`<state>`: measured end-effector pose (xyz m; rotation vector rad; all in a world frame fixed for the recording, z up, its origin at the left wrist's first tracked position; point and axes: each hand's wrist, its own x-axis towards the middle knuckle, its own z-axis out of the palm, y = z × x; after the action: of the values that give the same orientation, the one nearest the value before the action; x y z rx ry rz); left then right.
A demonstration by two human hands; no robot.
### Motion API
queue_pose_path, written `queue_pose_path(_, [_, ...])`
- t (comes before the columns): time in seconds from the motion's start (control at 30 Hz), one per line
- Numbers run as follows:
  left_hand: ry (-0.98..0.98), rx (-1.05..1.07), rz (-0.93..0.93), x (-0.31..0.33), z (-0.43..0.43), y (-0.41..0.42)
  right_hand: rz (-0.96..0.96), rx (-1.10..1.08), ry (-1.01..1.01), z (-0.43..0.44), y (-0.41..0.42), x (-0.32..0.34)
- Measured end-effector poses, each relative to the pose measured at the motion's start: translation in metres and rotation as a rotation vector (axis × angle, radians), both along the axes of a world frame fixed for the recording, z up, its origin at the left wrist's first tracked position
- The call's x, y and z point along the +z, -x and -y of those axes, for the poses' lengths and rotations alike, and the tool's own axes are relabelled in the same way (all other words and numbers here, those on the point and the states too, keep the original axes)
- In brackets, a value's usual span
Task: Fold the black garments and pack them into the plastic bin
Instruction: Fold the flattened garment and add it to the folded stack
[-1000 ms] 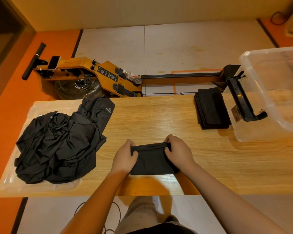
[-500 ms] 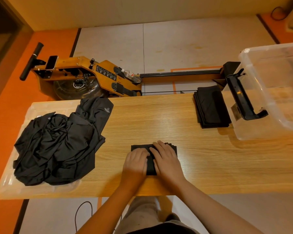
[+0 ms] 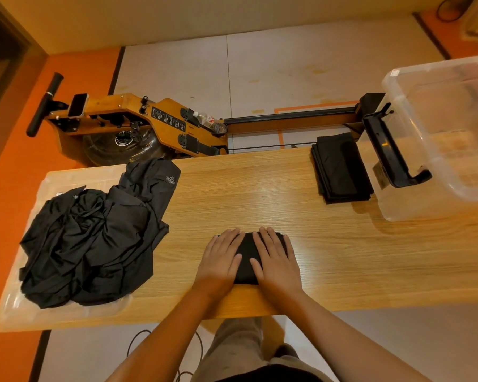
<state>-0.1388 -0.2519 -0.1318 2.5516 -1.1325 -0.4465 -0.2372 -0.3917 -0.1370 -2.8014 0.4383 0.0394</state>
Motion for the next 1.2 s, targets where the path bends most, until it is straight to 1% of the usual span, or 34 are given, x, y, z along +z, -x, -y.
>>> queue_pose_path(0.07, [-0.006, -0.035, -0.02, 0.012, 0.002, -0.016, 0.033, 0.015, -0.002, 0.011, -0.007, 0.002])
queue_pose_path(0.13, [-0.069, -0.092, -0.024, 0.024, 0.005, -0.031, 0.038, 0.057, -0.004, 0.025, -0.015, 0.008])
queue_pose_path(0.2, [-0.162, -0.113, -0.045, 0.032, 0.013, -0.042, -0.017, 0.12, -0.043, 0.036, -0.023, 0.017])
queue_pose_path(0.3, [-0.255, -0.126, -0.145, 0.038, 0.028, -0.054, -0.091, 0.202, -0.123, 0.043, -0.029, 0.026])
queue_pose_path(0.37, [-0.316, -0.197, -0.196, 0.041, 0.039, -0.059, -0.092, 0.208, -0.136, 0.045, -0.028, 0.029])
queue_pose_path(0.43, [-0.331, -0.252, -0.244, 0.046, 0.047, -0.066, -0.075, 0.174, -0.171, 0.049, -0.027, 0.035])
queue_pose_path(0.47, [-0.3, -0.267, -0.256, 0.051, 0.052, -0.071, -0.061, 0.143, -0.201, 0.053, -0.027, 0.041])
queue_pose_path(0.53, [-0.166, -0.28, -0.229, 0.065, 0.065, -0.081, -0.004, 0.057, -0.231, 0.063, -0.027, 0.056])
queue_pose_path(0.57, [-0.08, -0.287, -0.177, 0.072, 0.072, -0.085, 0.057, 0.015, -0.219, 0.07, -0.027, 0.065])
queue_pose_path(0.67, [0.187, -0.29, 0.058, 0.086, 0.092, -0.092, 0.224, -0.084, -0.146, 0.084, -0.026, 0.085])
queue_pose_path(0.73, [0.274, -0.293, 0.167, 0.083, 0.101, -0.091, 0.232, -0.124, -0.107, 0.087, -0.025, 0.086])
queue_pose_path(0.77, [0.263, -0.32, 0.21, 0.076, 0.103, -0.09, 0.208, -0.134, -0.091, 0.085, -0.022, 0.081])
queue_pose_path(0.8, [0.197, -0.364, 0.222, 0.066, 0.103, -0.089, 0.162, -0.139, -0.077, 0.081, -0.017, 0.072])
queue_pose_path(0.9, [-0.1, -0.464, 0.105, 0.032, 0.092, -0.082, -0.038, -0.162, -0.059, 0.066, 0.01, 0.038])
queue_pose_path(0.93, [-0.148, -0.473, 0.079, 0.024, 0.086, -0.08, -0.075, -0.161, -0.046, 0.061, 0.017, 0.032])
queue_pose_path(0.97, [-0.15, -0.477, 0.081, 0.017, 0.081, -0.078, -0.075, -0.159, -0.031, 0.059, 0.022, 0.028])
queue_pose_path(1.03, [-0.044, -0.408, 0.065, 0.013, 0.076, -0.074, -0.006, -0.196, -0.022, 0.062, 0.021, 0.031])
queue_pose_path(1.07, [0.019, -0.311, 0.01, 0.016, 0.076, -0.071, 0.042, -0.244, -0.039, 0.066, 0.016, 0.035])
queue_pose_path(1.13, [0.112, -0.037, -0.107, 0.025, 0.084, -0.066, 0.115, -0.372, -0.067, 0.078, 0.004, 0.038])
queue_pose_path(1.17, [0.137, 0.097, -0.145, 0.029, 0.093, -0.065, 0.116, -0.431, -0.087, 0.086, -0.003, 0.039])
queue_pose_path(1.2, [0.121, 0.196, -0.172, 0.034, 0.102, -0.065, 0.101, -0.48, -0.111, 0.093, -0.009, 0.04])
